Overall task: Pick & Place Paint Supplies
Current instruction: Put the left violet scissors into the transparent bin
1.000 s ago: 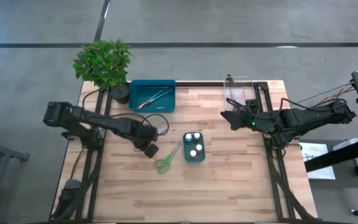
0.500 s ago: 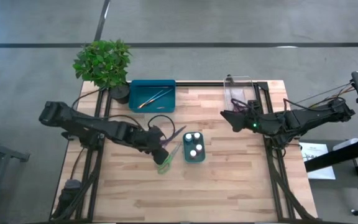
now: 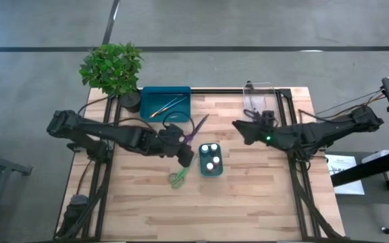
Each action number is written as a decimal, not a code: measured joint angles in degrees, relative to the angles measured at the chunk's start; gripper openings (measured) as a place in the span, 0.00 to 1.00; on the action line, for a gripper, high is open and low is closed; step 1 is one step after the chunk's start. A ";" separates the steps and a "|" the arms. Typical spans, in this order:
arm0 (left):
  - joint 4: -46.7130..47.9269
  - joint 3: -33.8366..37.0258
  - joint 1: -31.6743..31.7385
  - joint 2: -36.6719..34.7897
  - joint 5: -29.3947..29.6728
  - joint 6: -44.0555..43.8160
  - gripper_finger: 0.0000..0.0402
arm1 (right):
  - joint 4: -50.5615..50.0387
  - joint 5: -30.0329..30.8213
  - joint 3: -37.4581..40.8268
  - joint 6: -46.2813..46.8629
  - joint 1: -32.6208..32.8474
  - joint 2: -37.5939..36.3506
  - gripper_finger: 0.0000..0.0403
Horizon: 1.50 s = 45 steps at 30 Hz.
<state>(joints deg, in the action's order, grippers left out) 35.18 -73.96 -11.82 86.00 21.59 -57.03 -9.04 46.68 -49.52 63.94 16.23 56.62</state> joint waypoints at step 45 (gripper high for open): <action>3.41 -4.94 2.35 4.11 -1.01 3.68 0.03 | -24.87 -13.34 -31.73 1.67 -10.30 28.66 0.70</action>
<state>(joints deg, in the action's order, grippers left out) 38.59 -78.89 -9.47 90.11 20.58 -53.34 -33.91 33.33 -81.24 65.61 5.93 85.27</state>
